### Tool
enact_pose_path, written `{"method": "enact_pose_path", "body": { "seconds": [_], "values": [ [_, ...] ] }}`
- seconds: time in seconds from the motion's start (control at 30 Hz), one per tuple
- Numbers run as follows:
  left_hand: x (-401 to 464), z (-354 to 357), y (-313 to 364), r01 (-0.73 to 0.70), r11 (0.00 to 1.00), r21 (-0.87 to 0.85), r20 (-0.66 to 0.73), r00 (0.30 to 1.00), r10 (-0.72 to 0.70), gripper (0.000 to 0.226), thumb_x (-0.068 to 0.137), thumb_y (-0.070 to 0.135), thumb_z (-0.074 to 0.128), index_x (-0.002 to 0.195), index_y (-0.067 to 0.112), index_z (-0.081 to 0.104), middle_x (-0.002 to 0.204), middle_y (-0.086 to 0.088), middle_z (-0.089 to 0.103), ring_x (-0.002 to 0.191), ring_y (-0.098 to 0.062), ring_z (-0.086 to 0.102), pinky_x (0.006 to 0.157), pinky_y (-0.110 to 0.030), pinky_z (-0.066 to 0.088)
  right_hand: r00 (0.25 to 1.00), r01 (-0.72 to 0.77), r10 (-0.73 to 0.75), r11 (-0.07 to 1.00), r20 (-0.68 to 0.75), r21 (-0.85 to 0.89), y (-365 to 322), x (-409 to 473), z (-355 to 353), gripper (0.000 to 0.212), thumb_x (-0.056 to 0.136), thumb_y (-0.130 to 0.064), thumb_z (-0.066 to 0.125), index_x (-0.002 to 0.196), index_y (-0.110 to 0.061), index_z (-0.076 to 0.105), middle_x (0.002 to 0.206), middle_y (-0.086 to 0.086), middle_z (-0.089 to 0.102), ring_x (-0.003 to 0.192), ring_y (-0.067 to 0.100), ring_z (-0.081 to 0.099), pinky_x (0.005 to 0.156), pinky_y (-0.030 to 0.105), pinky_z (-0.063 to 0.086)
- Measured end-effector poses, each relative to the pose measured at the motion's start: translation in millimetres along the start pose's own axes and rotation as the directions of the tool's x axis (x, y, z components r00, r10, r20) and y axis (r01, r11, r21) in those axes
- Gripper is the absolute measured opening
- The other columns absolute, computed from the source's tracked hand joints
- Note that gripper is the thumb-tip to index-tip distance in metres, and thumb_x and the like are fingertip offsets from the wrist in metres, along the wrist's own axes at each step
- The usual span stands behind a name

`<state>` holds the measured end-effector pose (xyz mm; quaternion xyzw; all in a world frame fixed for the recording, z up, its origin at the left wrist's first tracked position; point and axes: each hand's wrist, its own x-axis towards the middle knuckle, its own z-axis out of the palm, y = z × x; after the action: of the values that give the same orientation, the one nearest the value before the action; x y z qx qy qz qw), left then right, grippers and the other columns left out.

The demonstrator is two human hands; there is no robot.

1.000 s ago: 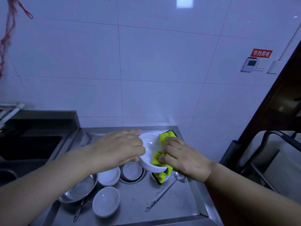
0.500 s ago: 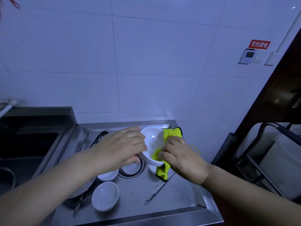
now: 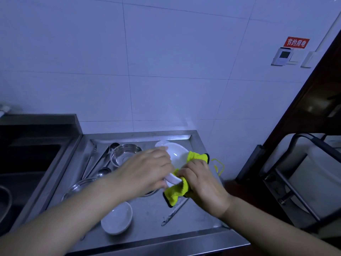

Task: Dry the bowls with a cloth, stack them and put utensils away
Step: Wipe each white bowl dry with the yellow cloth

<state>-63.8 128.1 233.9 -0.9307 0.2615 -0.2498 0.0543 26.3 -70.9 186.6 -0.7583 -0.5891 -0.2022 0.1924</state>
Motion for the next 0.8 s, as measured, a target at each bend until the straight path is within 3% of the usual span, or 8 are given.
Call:
{"method": "enact_pose_path", "body": {
  "seconds": [0.1,0.2,0.3,0.4,0.53,0.63,0.73,0.8],
  "values": [
    [0.0,-5.7,-16.2,-0.051,0.998,0.037,0.015,0.999,0.050,0.007,0.075,0.018,0.070,0.078,0.019,0.064,0.078,0.005,0.061,0.088,-0.018,0.061,0.110,-0.032,0.032,0.988,0.155,-0.152,0.982,0.039,-0.111,17.8,0.9,-14.5,0.016,0.091,-0.003,0.048,0.103,-0.013,0.050,0.090,0.006,0.056,0.083,0.026,0.049,0.089,0.033,0.034],
    [4.3,-1.1,-8.1,-0.051,0.997,0.058,-0.033,0.998,0.053,0.013,0.081,0.009,0.064,0.072,0.017,0.059,0.069,0.002,0.053,0.071,-0.021,0.055,0.088,-0.032,0.047,0.988,0.151,-0.147,0.978,0.038,-0.140,21.6,2.4,-17.2,0.016,0.093,-0.005,0.041,0.101,-0.012,0.052,0.089,0.005,0.056,0.082,0.027,0.050,0.089,0.034,0.035],
    [13.9,6.5,12.6,-0.032,0.992,0.125,-0.123,0.991,0.047,0.017,0.083,0.006,0.060,0.070,0.015,0.054,0.066,-0.002,0.049,0.065,-0.023,0.047,0.066,-0.030,0.038,0.992,-0.085,0.084,0.996,-0.094,-0.015,-1.2,7.9,-0.2,0.023,0.077,-0.004,0.063,0.093,-0.017,0.051,0.081,0.002,0.052,0.077,0.021,0.046,0.078,0.032,0.035],
    [16.5,13.8,23.8,-0.015,0.986,0.165,-0.121,0.992,0.036,0.018,0.078,-0.002,0.054,0.071,0.014,0.051,0.065,-0.002,0.046,0.063,-0.023,0.045,0.071,-0.030,0.033,0.966,-0.213,0.224,0.973,-0.129,0.093,-12.4,10.3,13.6,0.045,0.058,0.001,0.073,0.090,-0.019,0.048,0.078,0.000,0.049,0.076,0.018,0.044,0.073,0.033,0.034],
    [9.8,7.6,-1.8,-0.044,0.998,0.046,-0.020,0.999,0.045,0.017,0.070,0.021,0.075,0.077,0.017,0.060,0.074,0.004,0.057,0.079,-0.020,0.057,0.104,-0.030,0.034,0.999,-0.040,0.039,0.998,0.020,0.046,5.1,2.0,-1.7,0.030,0.077,-0.003,0.057,0.103,-0.016,0.049,0.092,0.003,0.053,0.084,0.021,0.046,0.082,0.031,0.035],
    [10.2,1.2,-17.3,-0.015,0.999,0.038,0.009,1.000,0.015,0.021,0.064,0.007,0.077,0.077,0.017,0.065,0.075,0.004,0.061,0.084,-0.020,0.062,0.112,-0.025,0.020,0.997,0.055,-0.054,0.998,0.058,-0.022,19.2,3.0,-9.6,0.017,0.089,-0.006,0.045,0.104,-0.014,0.050,0.093,0.002,0.052,0.085,0.020,0.043,0.087,0.025,0.028],
    [13.0,7.4,-14.7,-0.009,0.997,0.073,0.008,1.000,0.008,0.024,0.066,-0.006,0.056,0.071,0.016,0.060,0.068,0.002,0.055,0.073,-0.021,0.057,0.083,-0.024,0.034,0.998,0.038,-0.036,0.998,0.048,-0.041,23.7,4.3,-5.3,0.019,0.088,-0.005,0.042,0.101,-0.012,0.053,0.091,0.003,0.053,0.083,0.022,0.045,0.089,0.024,0.024],
    [16.5,16.2,-8.9,0.002,0.994,0.106,-0.012,1.000,0.000,0.020,0.070,-0.002,0.051,0.068,0.017,0.058,0.065,0.002,0.051,0.068,-0.020,0.051,0.062,-0.024,0.027,0.998,-0.060,0.060,0.998,0.006,-0.008,17.8,6.1,5.8,0.026,0.078,-0.002,0.052,0.102,-0.014,0.052,0.089,0.004,0.054,0.081,0.024,0.050,0.086,0.025,0.027]
  ]
}}
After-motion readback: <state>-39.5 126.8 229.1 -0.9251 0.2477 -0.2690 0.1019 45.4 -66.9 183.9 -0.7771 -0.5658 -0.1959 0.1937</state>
